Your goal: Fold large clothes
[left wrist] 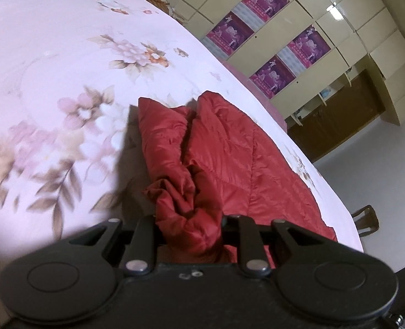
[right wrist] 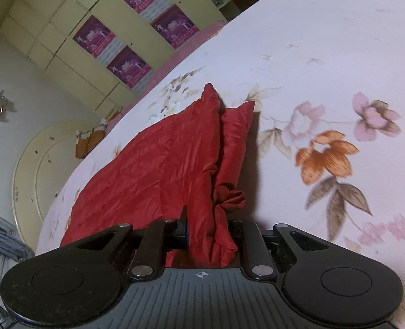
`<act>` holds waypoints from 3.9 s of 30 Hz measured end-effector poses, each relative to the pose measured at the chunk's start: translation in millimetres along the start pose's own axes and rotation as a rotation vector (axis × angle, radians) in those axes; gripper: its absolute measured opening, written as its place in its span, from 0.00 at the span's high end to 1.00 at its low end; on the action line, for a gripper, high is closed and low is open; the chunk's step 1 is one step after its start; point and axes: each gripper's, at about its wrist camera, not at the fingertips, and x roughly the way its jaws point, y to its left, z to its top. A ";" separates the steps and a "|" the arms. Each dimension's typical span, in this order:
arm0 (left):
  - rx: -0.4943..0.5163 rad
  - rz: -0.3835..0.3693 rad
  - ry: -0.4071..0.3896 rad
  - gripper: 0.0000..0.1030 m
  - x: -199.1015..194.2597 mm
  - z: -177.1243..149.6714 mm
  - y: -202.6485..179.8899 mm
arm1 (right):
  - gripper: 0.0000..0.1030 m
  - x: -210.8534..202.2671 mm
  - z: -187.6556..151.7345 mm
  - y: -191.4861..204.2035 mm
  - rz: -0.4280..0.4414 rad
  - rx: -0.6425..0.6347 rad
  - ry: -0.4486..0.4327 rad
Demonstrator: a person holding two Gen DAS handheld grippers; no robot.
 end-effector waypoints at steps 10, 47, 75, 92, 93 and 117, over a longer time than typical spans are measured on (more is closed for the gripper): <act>-0.041 0.015 -0.041 0.79 -6.1 -27.5 10.0 | 0.85 5.8 -15.4 -23.1 -0.016 -0.003 0.041; -0.070 -0.029 -0.079 0.79 -4.4 -26.4 10.5 | 0.98 59.1 -36.3 129.2 0.030 -0.504 0.033; 0.537 -0.060 -0.201 0.83 -54.5 -53.7 -190.4 | 1.00 86.3 -57.0 73.9 0.180 -0.445 0.413; 0.779 -0.202 0.004 0.83 29.0 -135.3 -292.4 | 1.00 18.1 38.4 -47.4 -0.054 -0.229 0.121; 0.800 -0.203 0.039 0.83 39.9 -143.4 -296.5 | 1.00 17.2 39.1 -51.8 -0.043 -0.208 0.124; 0.459 -0.198 0.046 0.49 59.3 -22.9 -186.4 | 0.49 -13.4 124.3 -20.3 0.066 -0.246 -0.082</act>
